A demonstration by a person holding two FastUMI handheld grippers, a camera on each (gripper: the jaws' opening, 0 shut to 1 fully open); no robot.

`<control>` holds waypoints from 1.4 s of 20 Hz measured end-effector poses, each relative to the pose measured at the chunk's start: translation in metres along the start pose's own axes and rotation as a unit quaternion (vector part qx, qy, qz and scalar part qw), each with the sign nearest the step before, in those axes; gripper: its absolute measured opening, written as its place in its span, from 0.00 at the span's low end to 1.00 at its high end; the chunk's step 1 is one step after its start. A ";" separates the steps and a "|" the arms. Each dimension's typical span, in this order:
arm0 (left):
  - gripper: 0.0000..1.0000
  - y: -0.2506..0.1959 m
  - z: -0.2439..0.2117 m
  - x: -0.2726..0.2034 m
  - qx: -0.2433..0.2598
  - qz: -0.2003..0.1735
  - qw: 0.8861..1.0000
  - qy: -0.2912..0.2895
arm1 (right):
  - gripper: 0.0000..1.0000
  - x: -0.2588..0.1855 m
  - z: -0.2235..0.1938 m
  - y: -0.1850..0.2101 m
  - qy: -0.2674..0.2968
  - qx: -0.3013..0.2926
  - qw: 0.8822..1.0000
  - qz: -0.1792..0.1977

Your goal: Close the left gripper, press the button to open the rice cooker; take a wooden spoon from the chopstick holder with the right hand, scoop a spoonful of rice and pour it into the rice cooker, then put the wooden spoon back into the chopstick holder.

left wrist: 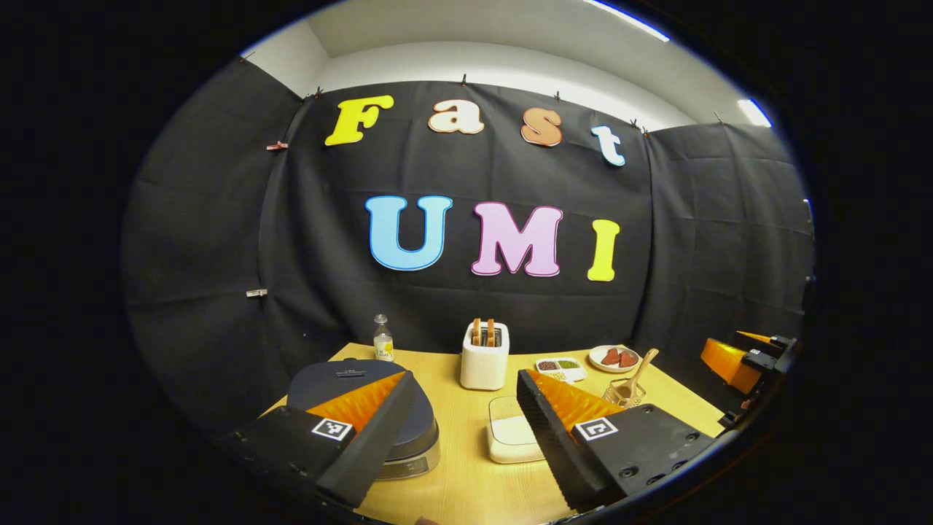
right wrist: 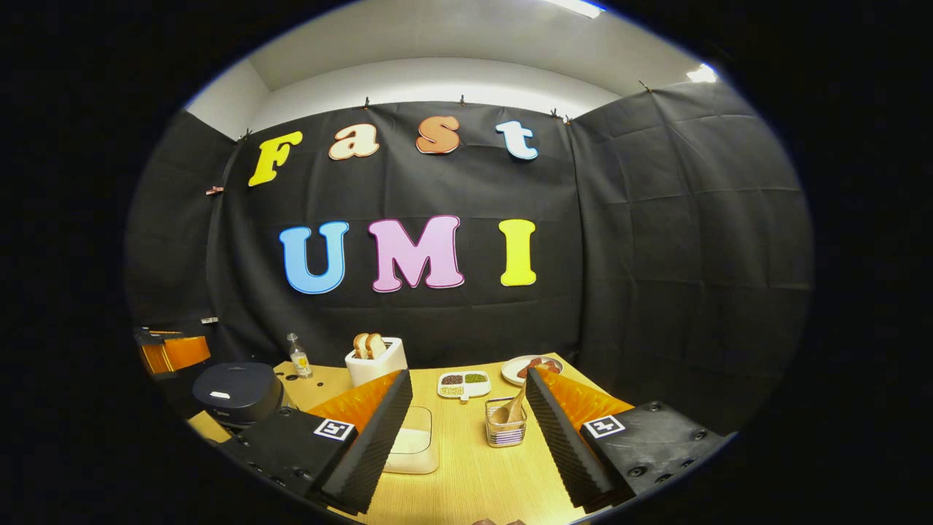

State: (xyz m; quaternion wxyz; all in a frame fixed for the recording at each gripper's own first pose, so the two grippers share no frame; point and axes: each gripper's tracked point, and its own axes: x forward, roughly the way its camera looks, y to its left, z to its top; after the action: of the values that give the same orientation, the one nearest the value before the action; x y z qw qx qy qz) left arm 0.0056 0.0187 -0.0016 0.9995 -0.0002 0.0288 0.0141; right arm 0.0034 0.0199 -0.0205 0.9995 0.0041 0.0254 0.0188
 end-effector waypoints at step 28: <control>0.05 0.126 -0.114 0.071 -0.065 0.013 0.979 0.191 | 0.98 -0.014 -0.031 0.002 0.059 -0.014 0.998 0.003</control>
State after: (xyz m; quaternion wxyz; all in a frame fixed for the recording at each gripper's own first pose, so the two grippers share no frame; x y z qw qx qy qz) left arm 0.0661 0.1468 -0.1190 0.9732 -0.0670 0.2181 0.0285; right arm -0.0122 0.0211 -0.0512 0.9961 -0.0107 0.0842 0.0224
